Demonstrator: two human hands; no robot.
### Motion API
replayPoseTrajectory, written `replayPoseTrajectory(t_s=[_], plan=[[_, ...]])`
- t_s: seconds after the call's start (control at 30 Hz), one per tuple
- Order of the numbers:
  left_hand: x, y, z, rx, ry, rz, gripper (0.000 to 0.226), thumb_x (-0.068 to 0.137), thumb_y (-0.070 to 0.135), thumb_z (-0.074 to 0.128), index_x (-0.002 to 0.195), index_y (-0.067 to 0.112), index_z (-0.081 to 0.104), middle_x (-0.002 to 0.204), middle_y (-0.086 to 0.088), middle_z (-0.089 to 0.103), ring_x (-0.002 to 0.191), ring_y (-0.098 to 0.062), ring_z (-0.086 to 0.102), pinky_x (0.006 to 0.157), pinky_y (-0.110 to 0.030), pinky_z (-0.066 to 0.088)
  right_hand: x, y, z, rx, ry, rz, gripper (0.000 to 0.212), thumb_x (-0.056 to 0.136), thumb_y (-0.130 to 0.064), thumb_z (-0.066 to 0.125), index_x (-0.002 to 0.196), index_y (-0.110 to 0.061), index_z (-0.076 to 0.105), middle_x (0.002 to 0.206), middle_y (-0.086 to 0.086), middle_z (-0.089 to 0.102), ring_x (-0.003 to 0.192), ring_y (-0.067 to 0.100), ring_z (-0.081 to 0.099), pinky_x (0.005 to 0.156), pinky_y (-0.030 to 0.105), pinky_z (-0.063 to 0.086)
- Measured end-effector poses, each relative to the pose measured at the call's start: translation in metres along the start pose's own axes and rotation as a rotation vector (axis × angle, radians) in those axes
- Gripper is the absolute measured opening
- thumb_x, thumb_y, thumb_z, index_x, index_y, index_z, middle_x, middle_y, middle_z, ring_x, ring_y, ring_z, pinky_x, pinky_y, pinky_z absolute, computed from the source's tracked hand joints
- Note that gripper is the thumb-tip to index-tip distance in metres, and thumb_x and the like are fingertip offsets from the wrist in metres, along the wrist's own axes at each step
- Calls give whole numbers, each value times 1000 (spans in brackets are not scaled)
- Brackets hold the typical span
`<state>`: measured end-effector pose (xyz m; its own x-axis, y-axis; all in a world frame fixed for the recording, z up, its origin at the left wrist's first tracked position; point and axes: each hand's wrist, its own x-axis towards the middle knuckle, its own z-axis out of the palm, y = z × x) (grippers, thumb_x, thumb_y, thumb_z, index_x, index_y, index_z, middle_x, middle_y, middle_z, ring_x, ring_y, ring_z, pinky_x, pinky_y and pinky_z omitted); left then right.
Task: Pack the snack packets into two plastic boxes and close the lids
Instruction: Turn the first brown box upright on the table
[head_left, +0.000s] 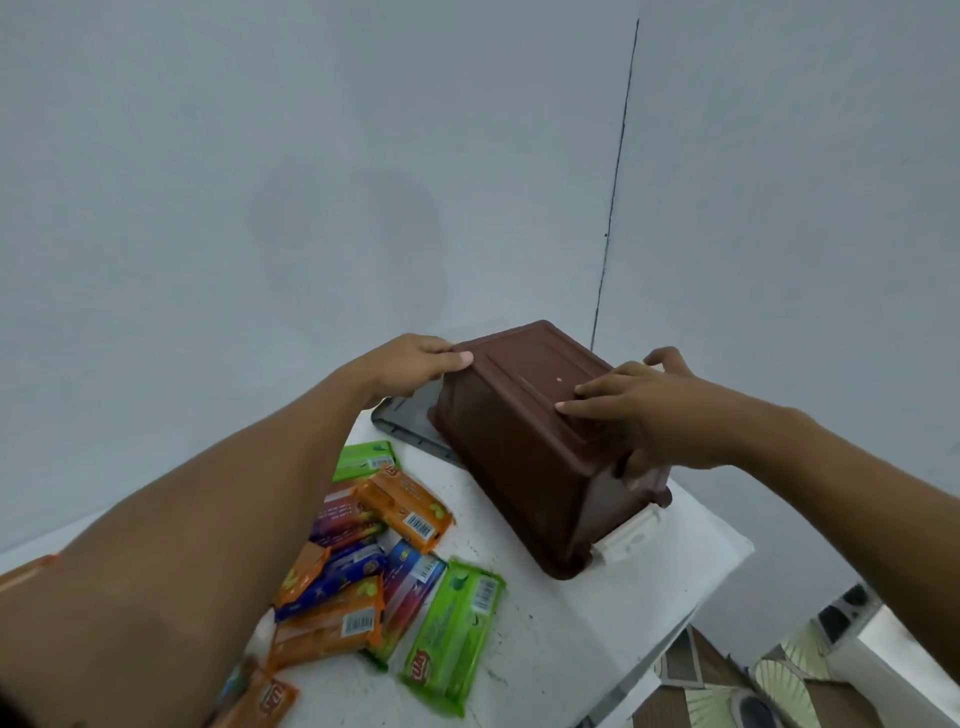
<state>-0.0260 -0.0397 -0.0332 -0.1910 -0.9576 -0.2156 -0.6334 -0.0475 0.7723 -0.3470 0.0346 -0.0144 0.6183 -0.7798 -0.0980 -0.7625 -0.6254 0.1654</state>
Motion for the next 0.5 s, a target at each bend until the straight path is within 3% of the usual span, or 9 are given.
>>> replayPoseTrajectory(t_s=[0.13, 0.23, 0.4, 0.5], plan=[[-18, 9, -31, -60, 98, 54, 43, 90, 53, 68, 127, 32, 69, 126, 15, 68, 120, -9, 60, 103, -45, 48, -4, 18, -29, 153, 162, -3, 76, 75, -43, 82, 139, -59, 44, 143, -27, 48, 130, 4, 41, 106, 36, 21], [-40, 13, -56, -144, 183, 118, 39, 92, 47, 68, 127, 30, 70, 123, 13, 72, 115, -9, 65, 105, -50, 47, -2, 30, -44, 472, 297, 54, 64, 72, -25, 88, 119, -58, 59, 124, -17, 67, 109, 10, 59, 96, 32, 42], [-90, 6, -92, -319, 241, 233, 39, 99, 41, 55, 129, 21, 68, 131, -4, 69, 123, -26, 61, 98, -50, 47, 14, 30, -58, 852, 376, 44, 42, 66, -28, 84, 102, -46, 72, 97, -24, 75, 93, -8, 68, 88, 20, 49], [-126, -7, -108, -501, 320, 238, 46, 99, 43, 49, 129, 12, 65, 129, -10, 69, 111, -27, 64, 92, -45, 47, 33, 19, -56, 1134, 322, -42, 43, 62, -37, 89, 103, -31, 79, 104, -5, 78, 97, 14, 74, 86, 24, 59]])
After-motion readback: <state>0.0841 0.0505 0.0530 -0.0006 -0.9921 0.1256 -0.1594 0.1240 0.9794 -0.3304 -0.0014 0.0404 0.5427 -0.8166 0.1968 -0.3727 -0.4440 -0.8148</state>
